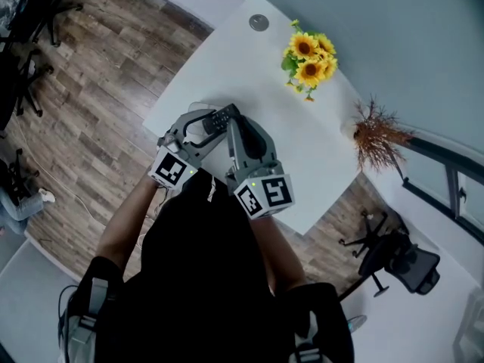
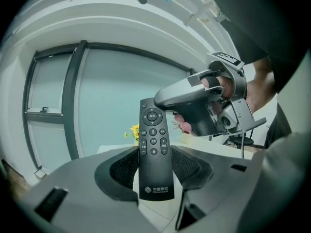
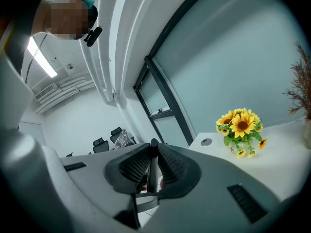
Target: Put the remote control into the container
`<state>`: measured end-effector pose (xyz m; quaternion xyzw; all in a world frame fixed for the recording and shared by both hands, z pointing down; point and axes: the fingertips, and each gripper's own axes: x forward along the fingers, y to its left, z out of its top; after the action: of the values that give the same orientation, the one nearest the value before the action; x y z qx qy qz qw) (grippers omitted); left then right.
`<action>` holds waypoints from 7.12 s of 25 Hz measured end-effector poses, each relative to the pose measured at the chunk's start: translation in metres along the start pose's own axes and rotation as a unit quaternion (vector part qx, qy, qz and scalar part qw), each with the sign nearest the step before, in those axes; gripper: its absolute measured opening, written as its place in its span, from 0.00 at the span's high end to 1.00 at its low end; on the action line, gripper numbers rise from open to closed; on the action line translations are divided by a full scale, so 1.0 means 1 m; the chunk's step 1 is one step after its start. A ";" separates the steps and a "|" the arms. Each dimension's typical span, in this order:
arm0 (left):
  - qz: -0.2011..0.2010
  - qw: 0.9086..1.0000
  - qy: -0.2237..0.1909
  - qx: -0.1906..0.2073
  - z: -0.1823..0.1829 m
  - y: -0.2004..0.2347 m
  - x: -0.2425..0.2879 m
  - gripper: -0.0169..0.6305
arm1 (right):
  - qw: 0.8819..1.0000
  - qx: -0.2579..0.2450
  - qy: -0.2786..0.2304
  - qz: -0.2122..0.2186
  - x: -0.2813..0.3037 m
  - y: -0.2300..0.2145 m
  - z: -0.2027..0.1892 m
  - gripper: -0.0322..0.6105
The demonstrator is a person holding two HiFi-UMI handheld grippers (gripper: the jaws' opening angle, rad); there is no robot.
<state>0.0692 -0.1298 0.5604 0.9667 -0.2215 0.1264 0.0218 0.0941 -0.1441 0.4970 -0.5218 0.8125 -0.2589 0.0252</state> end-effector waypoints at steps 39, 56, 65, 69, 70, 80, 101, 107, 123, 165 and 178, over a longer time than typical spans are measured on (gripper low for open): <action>0.191 0.974 0.004 -0.118 -0.023 0.029 -0.053 0.96 | 0.996 -0.024 -0.079 -0.038 -0.031 0.003 0.028 0.86; 0.255 0.953 0.003 -0.162 -0.016 0.049 -0.063 0.96 | 0.992 -0.076 -0.052 -0.086 -0.005 -0.005 -0.027 0.86; 0.250 0.955 -0.015 -0.161 -0.006 0.049 -0.073 0.96 | 0.991 -0.082 -0.030 -0.103 0.000 -0.004 -0.054 0.86; 0.249 0.954 -0.020 -0.166 -0.002 0.047 -0.079 0.96 | 0.990 -0.085 -0.028 -0.111 0.001 -0.001 -0.060 0.86; 0.248 0.954 -0.021 -0.166 -0.002 0.046 -0.080 0.96 | 0.990 -0.082 -0.029 -0.114 0.001 -0.001 -0.059 0.86; 0.245 0.955 -0.025 -0.165 0.000 0.040 -0.084 0.96 | 0.988 -0.079 -0.011 -0.129 0.000 -0.011 -0.073 0.86; 0.255 0.952 -0.035 -0.168 0.012 0.032 -0.086 0.96 | 0.988 -0.075 -0.027 -0.134 -0.031 -0.023 -0.063 0.84; 0.261 0.951 -0.040 -0.164 0.018 0.027 -0.084 0.96 | 0.987 -0.076 -0.033 -0.135 -0.040 -0.026 -0.060 0.84; 0.281 0.945 -0.073 -0.149 0.070 0.005 -0.122 0.96 | 0.984 -0.108 -0.063 -0.124 -0.066 0.010 -0.023 0.88; 0.297 0.943 -0.108 -0.104 0.122 -0.126 -0.183 0.96 | 0.983 -0.129 -0.106 -0.075 -0.226 0.079 -0.004 0.93; 0.312 0.939 -0.099 -0.108 0.110 -0.176 -0.191 0.96 | 0.989 -0.109 -0.095 -0.041 -0.264 0.073 -0.031 0.94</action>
<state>0.0050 0.0989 0.4075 0.8487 -0.5251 0.0055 0.0632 0.1432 0.1186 0.4307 -0.5768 0.8075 -0.1187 0.0342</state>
